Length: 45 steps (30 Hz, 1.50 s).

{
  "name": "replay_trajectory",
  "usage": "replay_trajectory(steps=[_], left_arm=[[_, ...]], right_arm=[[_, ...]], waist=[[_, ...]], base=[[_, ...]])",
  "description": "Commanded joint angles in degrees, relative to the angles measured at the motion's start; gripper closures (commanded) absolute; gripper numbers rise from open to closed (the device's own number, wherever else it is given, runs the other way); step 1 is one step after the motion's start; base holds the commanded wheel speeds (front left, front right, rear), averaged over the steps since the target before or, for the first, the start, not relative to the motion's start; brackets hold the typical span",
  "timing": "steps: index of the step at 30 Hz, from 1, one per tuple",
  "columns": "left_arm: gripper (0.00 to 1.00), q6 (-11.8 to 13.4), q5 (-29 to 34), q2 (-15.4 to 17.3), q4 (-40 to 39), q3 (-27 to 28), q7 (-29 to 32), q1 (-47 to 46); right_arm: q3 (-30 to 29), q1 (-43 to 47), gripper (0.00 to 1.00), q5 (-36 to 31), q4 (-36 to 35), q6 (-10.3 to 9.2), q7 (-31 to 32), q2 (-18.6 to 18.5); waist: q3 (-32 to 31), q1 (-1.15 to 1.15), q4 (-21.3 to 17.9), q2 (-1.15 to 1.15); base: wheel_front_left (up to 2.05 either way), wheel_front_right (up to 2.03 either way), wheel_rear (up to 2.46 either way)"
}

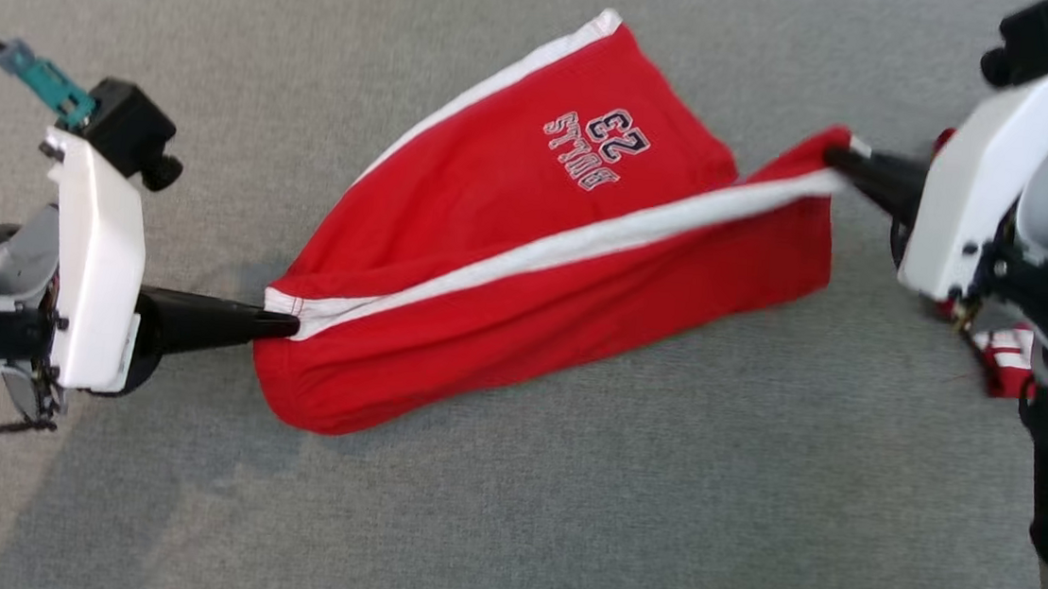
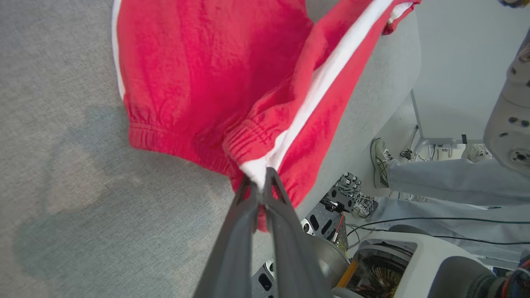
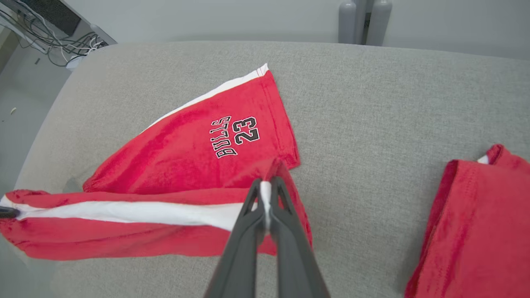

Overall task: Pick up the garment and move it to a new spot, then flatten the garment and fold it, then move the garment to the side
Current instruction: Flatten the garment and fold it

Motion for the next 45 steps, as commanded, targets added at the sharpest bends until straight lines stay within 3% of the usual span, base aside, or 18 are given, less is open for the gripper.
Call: replay_trajectory(steps=[1, 6, 16, 27, 36, 37, 38, 39, 40, 41, 42, 45], left_arm=[[1.0, -0.02, -1.03, -0.41, 0.49, 0.53, 1.11, -1.13], [1.0, -0.02, -3.51, -2.09, 3.29, 2.68, 6.28, -4.44], [1.0, -0.02, -4.32, -6.36, 10.07, 8.12, 7.5, -7.55], [1.0, -0.02, -2.03, -8.95, 10.73, 11.37, 9.01, -6.61], [1.0, -0.02, 0.3, -9.94, 11.49, 13.13, 9.9, -5.96], [1.0, -0.02, 0.59, -10.0, 11.55, 13.23, 10.11, -5.81], [0.96, -0.02, 0.88, -10.05, 11.65, 13.45, 9.88, -5.67], [0.66, -0.02, 1.19, -10.15, 11.78, 13.6, 9.8, -5.48], [0.53, -0.02, 1.54, -10.33, 11.89, 13.73, 9.84, -5.29], [0.17, -0.02, 1.73, -10.45, 11.89, 13.96, 9.85, -5.12], [0.0, -0.02, 2.02, -10.51, 11.95, 14.14, 9.76, -4.94], [0.0, -0.02, 2.63, -10.53, 12.19, 14.64, 9.83, -4.63]], right_arm=[[-0.16, -1.81, 1.0, -0.88, 1.05, 0.01, -0.69, 0.08], [0.5, -10.32, 1.0, -3.68, 7.28, 0.01, -3.99, 1.04], [2.84, -23.17, 1.0, -9.02, 21.51, 0.01, -12.25, 0.88], [6.77, -30.49, 1.0, -11.49, 32.77, 0.0, -24.22, 0.82], [9.49, -33.87, 1.0, -11.37, 40.6, 0.0, -29.6, 1.06], [9.78, -34.15, 0.76, -11.21, 41.2, 0.0, -30.28, 1.07], [10.01, -34.38, 0.53, -10.98, 42.0, 0.0, -30.96, 1.09], [10.07, -34.43, 0.0, -10.48, 42.77, 0.0, -31.51, 1.3], [10.1, -34.45, 0.0, -9.59, 43.42, 0.0, -32.04, 1.72], [10.03, -34.52, 0.0, -8.8, 44.04, 0.0, -32.55, 2.1], [10.36, -34.5, 0.0, -8.22, 44.55, 0.0, -32.91, 2.33], [11.69, -34.18, 0.0, -7.01, 45.93, 0.01, -34.17, 2.49]], waist=[[3.16, 0.0, 1.84, 0.0], [6.55, 0.0, 3.64, 0.0], [11.23, 0.0, 6.45, 0.0], [14.21, 0.0, 8.34, 0.0], [15.09, 0.0, 8.66, 0.0], [15.12, 0.0, 8.64, 0.0], [15.11, 0.0, 8.6, 0.0], [15.04, 0.0, 8.54, 0.0], [14.92, 0.0, 8.48, 0.0], [14.76, 0.0, 8.41, 0.0], [14.48, 0.0, 8.3, 0.0], [13.23, 0.0, 7.94, 0.0]], base=[[0.0, 0.0, 0.0], [0.0, 0.0, 0.0], [0.0, 0.0, 0.0], [0.0, 0.0, 0.0], [0.0, 0.0, 0.0], [0.0, 0.0, 0.0], [0.0, 0.0, 0.0], [0.0, 0.0, 0.0], [0.0, 0.0, 0.0], [0.0, 0.0, 0.0], [0.0, 0.0, 0.0], [0.0, 0.0, 0.0]])
